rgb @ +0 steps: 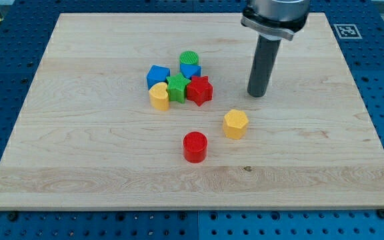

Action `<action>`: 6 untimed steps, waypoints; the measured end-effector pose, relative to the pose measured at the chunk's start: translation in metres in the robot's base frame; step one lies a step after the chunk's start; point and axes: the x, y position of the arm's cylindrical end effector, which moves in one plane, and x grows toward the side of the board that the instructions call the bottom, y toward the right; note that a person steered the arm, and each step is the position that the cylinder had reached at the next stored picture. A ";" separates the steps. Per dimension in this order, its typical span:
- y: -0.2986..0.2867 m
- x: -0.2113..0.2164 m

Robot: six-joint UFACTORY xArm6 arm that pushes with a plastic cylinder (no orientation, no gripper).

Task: Slide the yellow hexagon towards the group of blocks

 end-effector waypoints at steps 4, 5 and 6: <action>0.000 0.180; 0.000 0.180; 0.004 0.154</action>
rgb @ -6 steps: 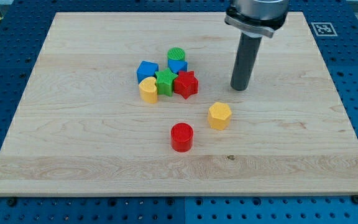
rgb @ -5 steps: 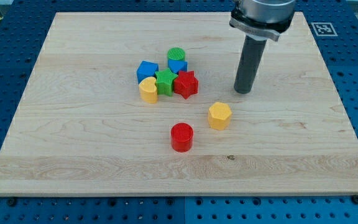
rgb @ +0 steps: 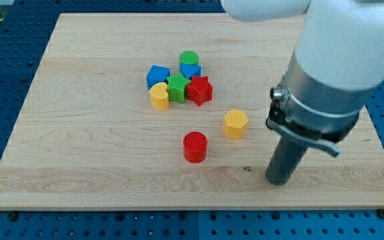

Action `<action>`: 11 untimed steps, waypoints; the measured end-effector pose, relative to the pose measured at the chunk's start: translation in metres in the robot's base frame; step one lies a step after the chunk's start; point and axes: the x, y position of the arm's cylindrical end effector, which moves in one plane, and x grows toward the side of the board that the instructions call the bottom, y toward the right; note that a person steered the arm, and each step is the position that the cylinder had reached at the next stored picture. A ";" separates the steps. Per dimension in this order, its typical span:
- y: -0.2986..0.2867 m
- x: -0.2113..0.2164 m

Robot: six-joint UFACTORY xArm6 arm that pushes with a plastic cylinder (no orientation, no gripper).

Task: Slide the yellow hexagon towards the group of blocks

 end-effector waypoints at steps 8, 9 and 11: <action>-0.024 -0.071; -0.025 -0.072; -0.044 -0.072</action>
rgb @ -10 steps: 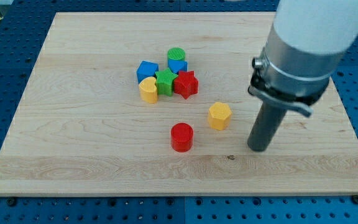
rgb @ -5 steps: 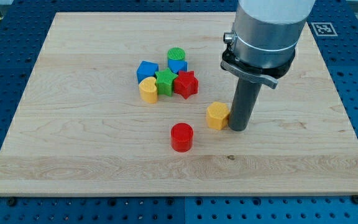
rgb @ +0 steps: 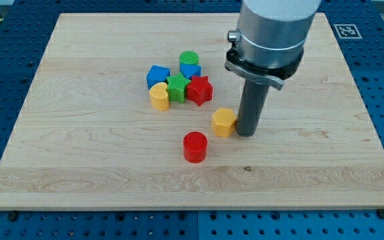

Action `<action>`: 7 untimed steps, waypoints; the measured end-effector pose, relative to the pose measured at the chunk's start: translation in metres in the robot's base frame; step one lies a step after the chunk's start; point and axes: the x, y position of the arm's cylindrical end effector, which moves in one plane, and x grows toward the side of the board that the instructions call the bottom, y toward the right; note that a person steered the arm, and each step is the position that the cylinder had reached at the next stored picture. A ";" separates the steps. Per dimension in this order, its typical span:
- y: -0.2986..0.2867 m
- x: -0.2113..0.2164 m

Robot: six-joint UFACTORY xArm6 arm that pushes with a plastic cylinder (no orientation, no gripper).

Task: Slide the yellow hexagon towards the group of blocks

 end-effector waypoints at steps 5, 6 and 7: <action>-0.060 0.000; -0.062 0.000; -0.062 0.003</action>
